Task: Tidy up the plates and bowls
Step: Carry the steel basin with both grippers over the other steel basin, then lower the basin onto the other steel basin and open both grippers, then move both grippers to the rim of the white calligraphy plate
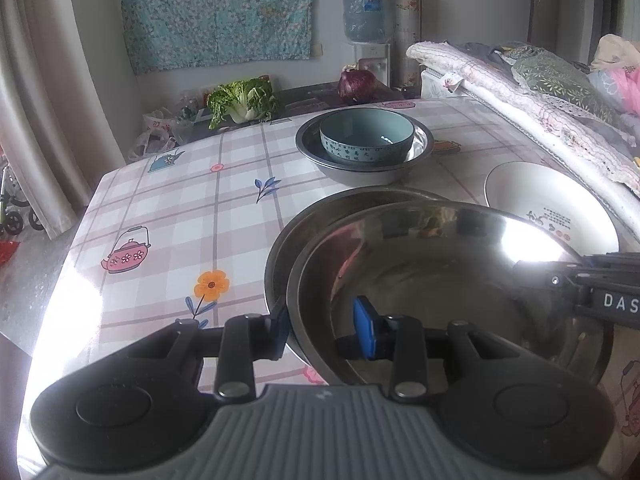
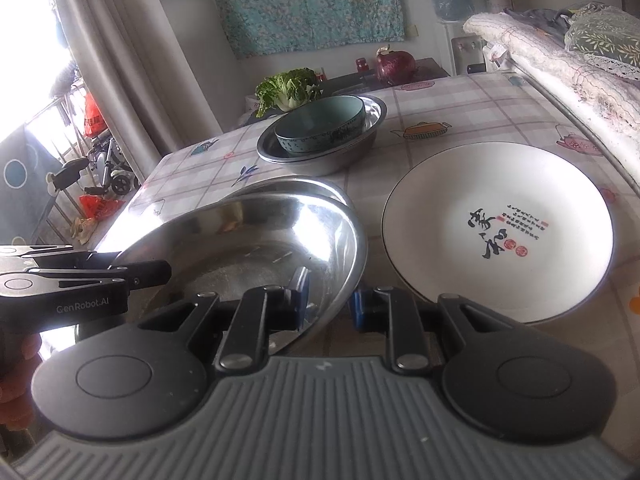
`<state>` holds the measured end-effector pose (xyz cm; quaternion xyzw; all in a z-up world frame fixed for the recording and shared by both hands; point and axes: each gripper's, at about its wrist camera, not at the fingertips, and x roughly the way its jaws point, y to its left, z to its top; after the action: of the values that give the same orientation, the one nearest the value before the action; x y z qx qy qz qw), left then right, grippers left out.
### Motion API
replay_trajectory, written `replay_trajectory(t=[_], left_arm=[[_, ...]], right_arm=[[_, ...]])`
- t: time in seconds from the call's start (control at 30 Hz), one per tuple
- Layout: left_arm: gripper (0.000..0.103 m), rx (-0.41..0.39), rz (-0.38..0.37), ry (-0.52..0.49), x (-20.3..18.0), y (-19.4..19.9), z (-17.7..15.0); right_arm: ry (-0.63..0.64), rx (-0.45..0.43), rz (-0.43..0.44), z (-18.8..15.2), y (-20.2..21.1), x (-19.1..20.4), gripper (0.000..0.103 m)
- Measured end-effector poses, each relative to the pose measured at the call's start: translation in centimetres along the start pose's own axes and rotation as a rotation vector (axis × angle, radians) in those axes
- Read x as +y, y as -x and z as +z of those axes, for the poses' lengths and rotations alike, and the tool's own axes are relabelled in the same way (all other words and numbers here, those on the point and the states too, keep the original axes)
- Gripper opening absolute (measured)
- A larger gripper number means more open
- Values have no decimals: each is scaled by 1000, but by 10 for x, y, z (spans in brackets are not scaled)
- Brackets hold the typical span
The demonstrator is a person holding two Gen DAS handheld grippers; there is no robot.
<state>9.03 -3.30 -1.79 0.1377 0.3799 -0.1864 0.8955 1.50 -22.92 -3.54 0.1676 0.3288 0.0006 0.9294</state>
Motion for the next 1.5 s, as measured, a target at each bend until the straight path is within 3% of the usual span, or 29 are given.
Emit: replay_trajectory(t=[0.53,0.6,0.67,1.0,1.07,1.23,1.4,1.5], left_arm=[[35,52,-6,21,7,-19,0],[35,48,0,22,8,-19,-1],[36,40,5,25,9,-18,-2],[46,27,-5,71,12,-10,-5],[56,17,-6,81,11,-5,-7],[65,-6,-7,122,10,5,-15],[65,-85,-8,249,12,22,-29],[65,-142,2,270,4,33,-36]], right_arm=[[-9,15,14,10,-23,0,30],[-9,12,14,11,-24,1,35],[-3,4,3,11,-24,2,51],[-15,-15,-17,11,-18,-4,67],[-20,-23,-16,9,-14,-6,71],[-35,-18,-8,3,-10,-9,80],[-46,-23,2,-1,-4,-13,84],[-60,-38,1,-3,2,-19,84]])
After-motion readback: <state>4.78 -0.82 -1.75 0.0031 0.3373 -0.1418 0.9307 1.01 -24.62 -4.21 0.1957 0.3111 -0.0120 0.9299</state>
